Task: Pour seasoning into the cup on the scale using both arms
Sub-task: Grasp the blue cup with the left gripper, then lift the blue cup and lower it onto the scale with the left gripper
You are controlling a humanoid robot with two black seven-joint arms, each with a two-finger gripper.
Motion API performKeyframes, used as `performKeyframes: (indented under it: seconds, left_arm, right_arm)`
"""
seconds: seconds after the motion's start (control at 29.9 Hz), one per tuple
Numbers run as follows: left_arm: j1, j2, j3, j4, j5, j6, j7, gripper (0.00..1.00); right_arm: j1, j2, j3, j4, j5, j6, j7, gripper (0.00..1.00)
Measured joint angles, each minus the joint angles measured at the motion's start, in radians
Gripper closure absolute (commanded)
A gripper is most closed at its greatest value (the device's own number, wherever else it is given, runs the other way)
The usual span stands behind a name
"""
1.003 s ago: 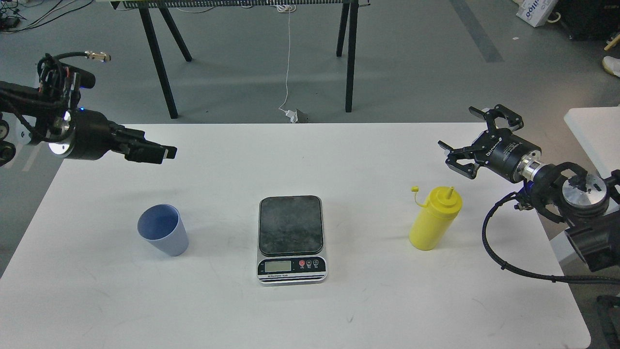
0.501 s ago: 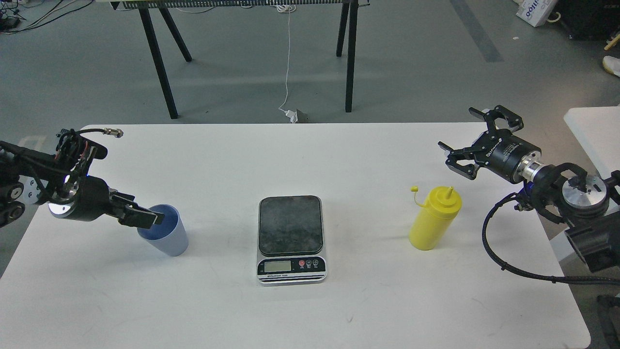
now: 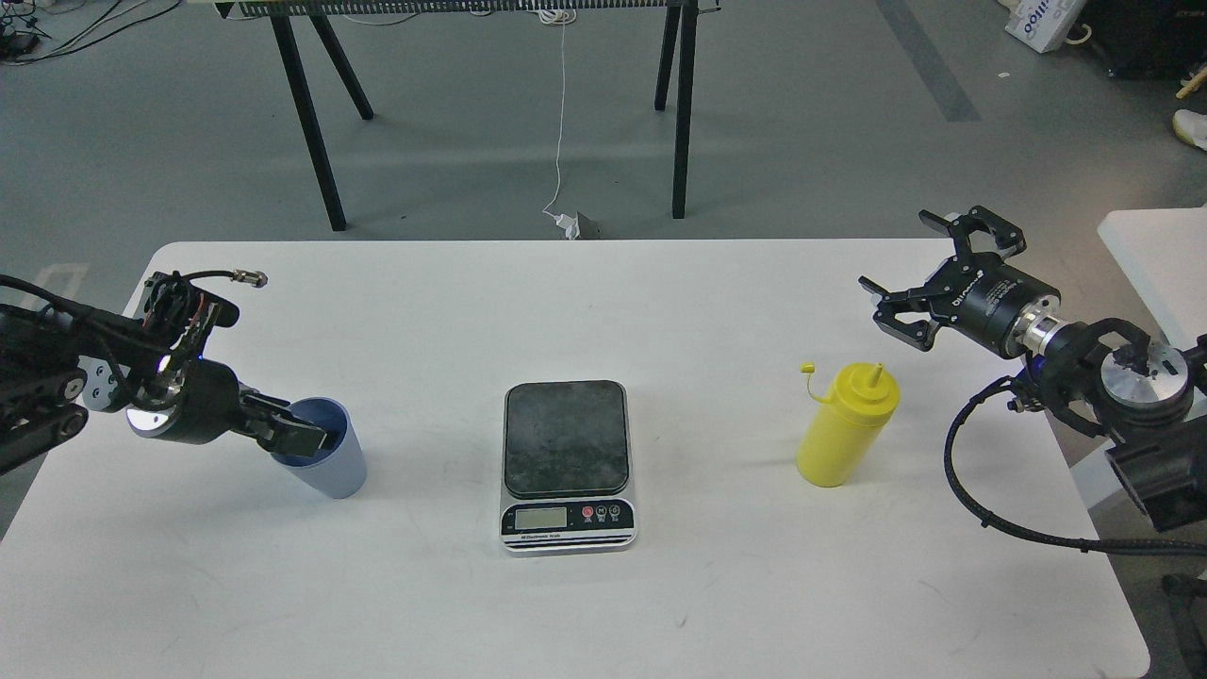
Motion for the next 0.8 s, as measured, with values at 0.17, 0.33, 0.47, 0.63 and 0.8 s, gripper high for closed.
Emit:
performKeyframes:
  seconds: [0.17, 0.33, 0.47, 0.63, 0.8]
  left_arm:
    - [0.0, 0.0, 0.001, 0.0, 0.024, 0.0, 0.0, 0.98]
    - [0.004, 0.005, 0.002, 0.0, 0.041, 0.0, 0.0, 1.0]
    - [0.0, 0.012, 0.0, -0.005, 0.038, 0.0, 0.0, 1.0]
    - [-0.011, 0.016, -0.011, -0.015, 0.005, 0.0, 0.0, 1.0]
    - [-0.066, 0.015, -0.028, -0.048, -0.138, 0.0, 0.0, 1.0]
  right_arm:
    - [-0.006, -0.001, 0.001, 0.001, 0.0, 0.0, 0.0, 0.02]
    - [-0.007, -0.001, 0.001, 0.001, 0.0, 0.0, 0.0, 0.02]
    - [-0.008, -0.003, 0.001, 0.001, 0.0, 0.0, 0.0, 0.02]
    - [-0.009, -0.003, 0.001, 0.001, 0.0, 0.0, 0.0, 0.02]
    - [-0.009, -0.002, 0.002, 0.001, 0.0, 0.0, 0.0, 0.02]
